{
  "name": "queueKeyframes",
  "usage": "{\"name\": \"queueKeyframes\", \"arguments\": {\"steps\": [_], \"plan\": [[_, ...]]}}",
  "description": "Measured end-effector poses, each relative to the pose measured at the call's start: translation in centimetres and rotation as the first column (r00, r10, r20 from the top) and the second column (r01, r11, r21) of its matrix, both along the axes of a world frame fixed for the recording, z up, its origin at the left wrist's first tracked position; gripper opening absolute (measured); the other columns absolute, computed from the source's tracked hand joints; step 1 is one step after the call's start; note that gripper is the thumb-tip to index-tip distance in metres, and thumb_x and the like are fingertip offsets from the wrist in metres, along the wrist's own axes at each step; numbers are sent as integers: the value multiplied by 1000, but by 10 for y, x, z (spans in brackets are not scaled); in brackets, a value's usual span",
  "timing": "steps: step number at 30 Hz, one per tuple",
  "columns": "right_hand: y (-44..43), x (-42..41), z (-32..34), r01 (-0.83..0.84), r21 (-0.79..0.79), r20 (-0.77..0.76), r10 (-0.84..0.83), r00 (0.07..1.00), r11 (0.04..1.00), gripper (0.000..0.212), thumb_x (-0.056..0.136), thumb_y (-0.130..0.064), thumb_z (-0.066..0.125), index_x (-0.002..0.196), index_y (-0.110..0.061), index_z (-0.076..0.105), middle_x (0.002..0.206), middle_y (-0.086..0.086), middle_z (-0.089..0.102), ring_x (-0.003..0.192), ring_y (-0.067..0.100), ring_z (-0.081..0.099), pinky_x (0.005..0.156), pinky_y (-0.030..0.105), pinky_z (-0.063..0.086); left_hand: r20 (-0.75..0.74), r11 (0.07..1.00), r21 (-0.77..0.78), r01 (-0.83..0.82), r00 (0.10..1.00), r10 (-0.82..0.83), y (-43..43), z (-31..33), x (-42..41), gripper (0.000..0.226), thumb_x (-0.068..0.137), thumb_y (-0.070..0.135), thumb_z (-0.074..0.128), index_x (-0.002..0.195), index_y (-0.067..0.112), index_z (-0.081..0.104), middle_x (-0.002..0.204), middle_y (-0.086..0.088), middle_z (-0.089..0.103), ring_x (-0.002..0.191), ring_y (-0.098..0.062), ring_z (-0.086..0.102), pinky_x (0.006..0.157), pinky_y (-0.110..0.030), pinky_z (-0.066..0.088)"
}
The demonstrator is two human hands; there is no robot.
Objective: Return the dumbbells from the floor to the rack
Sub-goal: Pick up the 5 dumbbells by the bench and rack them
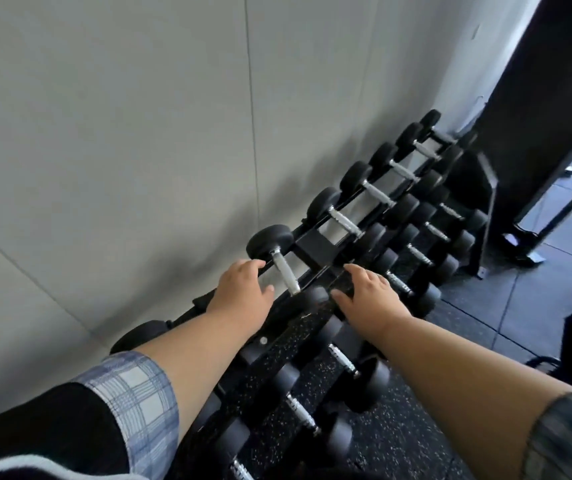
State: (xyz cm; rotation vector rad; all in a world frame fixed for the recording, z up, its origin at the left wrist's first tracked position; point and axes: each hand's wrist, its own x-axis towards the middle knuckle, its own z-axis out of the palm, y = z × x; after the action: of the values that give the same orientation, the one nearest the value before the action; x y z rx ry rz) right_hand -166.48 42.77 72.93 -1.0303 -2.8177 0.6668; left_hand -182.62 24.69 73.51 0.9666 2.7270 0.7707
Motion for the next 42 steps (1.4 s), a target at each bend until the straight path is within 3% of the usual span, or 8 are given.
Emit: {"name": "queueKeyframes", "arguments": {"steps": [7,13,16,19,24,30,37,42], "plan": [[64,152,7,282,40,-21,-281,959,959,70,93,-61,47,152,-24,35,154,4,44,145,28,31,119,43,26,-94,965,-78,250,962,-257,100,33,102,53,83,43,62,131,24,51,135,-1,52,121,-20,49,102,-36,40],[107,345,-4,481,33,77,-482,873,876,73,92,-65,45,151,-23,36,157,5,41,148,28,27,120,45,22,-29,887,-106,450,890,-455,186,30,261,54,82,44,62,131,24,51,134,-3,52,119,-23,52,99,-35,44],[116,460,-17,612,8,207,-600,773,791,67,92,-60,48,148,-23,41,155,5,43,146,29,30,119,43,26,2,800,-136,585,808,-590,226,18,352,57,81,46,61,132,23,50,133,-3,54,121,-24,52,101,-37,44],[117,565,-24,766,0,335,-721,606,643,58,88,-51,54,138,-22,50,147,6,50,139,30,38,112,43,36,47,684,-172,709,700,-713,262,5,440,59,83,47,60,135,22,47,136,-5,52,125,-24,48,106,-38,39],[110,680,-34,917,-44,358,-851,385,397,56,83,-44,61,131,-17,55,137,13,59,130,35,48,106,43,43,111,460,-231,857,493,-863,298,-12,554,61,86,46,59,140,23,42,143,-5,47,130,-23,45,110,-38,36],[105,732,-68,962,-147,377,-886,270,231,72,88,-45,63,150,-17,39,148,10,51,137,34,44,111,46,39,154,273,-293,916,327,-932,338,-35,624,63,88,47,57,144,25,38,143,-2,48,128,-22,48,107,-38,39],[137,737,-112,968,-177,478,-845,241,177,72,89,-42,60,151,-13,38,151,13,48,139,33,43,114,42,36,256,103,-399,911,219,-942,424,-86,648,66,86,50,57,144,26,36,141,-2,51,122,-24,53,97,-37,45],[199,728,-117,980,-199,503,-856,122,23,63,94,-29,54,153,-16,37,152,12,48,137,34,44,112,40,38,278,-32,-469,883,113,-954,520,-93,649,68,85,54,57,143,27,36,141,-1,52,120,-24,56,93,-35,45]]}}
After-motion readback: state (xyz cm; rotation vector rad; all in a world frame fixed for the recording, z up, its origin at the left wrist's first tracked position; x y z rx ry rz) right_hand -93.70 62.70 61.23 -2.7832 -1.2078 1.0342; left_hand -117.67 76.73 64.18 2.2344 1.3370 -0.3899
